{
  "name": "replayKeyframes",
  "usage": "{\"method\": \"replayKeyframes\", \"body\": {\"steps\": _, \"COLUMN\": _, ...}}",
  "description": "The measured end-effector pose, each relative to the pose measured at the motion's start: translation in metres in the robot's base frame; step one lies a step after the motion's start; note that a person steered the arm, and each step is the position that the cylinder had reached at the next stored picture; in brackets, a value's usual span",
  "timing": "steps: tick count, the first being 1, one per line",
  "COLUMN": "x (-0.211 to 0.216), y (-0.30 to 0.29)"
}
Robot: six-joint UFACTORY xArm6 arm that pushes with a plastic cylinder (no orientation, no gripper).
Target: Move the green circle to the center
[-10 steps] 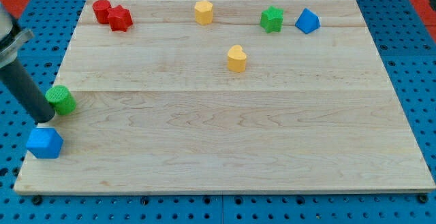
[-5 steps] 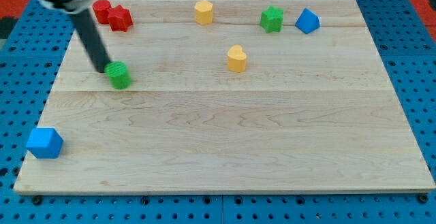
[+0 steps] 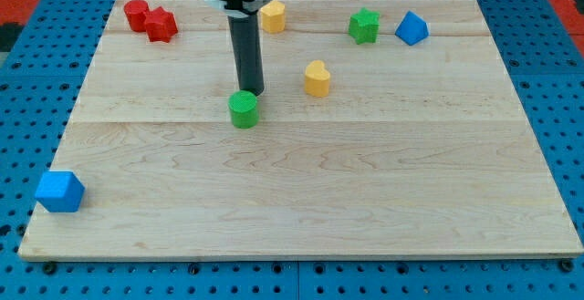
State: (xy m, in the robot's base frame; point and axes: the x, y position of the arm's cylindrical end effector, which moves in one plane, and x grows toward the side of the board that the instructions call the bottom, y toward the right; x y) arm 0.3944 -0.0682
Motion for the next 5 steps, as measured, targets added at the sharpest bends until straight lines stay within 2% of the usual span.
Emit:
{"method": "replayKeyframes", "body": {"steps": 1, "x": 0.003, "y": -0.048}}
{"method": "replayKeyframes", "body": {"steps": 2, "x": 0.033, "y": -0.046}}
{"method": "replayKeyframes", "body": {"steps": 3, "x": 0.047, "y": 0.001}}
{"method": "replayKeyframes", "body": {"steps": 4, "x": 0.026, "y": 0.038}}
{"method": "replayKeyframes", "body": {"steps": 5, "x": 0.029, "y": 0.091}}
